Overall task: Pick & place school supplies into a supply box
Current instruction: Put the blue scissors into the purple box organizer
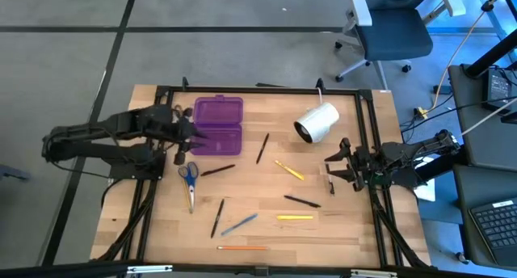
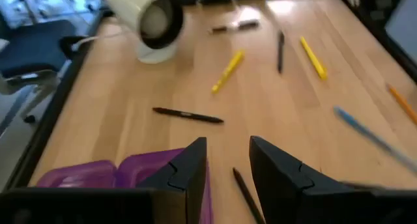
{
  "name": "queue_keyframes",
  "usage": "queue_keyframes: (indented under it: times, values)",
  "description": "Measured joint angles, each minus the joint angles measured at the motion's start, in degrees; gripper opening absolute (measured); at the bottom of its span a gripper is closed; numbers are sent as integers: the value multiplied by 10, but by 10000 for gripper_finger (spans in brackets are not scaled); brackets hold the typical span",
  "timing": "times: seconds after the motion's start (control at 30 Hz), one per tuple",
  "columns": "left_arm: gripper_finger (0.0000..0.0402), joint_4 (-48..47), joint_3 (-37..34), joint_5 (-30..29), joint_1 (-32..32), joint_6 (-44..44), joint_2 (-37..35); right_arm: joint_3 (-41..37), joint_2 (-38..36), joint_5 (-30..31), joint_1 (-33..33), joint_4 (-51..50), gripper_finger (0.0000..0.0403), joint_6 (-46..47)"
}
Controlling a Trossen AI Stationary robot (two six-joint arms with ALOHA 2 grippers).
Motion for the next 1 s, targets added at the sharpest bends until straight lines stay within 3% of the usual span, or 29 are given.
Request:
queue_keyframes:
  times: [0.33,0.77,1.0]
  values:
    - [112,1,23,0,-35,-112,62,0,0,0,0,0,225,18]
    - [115,2,23,0,-35,-52,60,0,0,13,0,1,225,16]
    - [171,6,23,4,-35,-50,60,0,0,14,0,1,225,15]
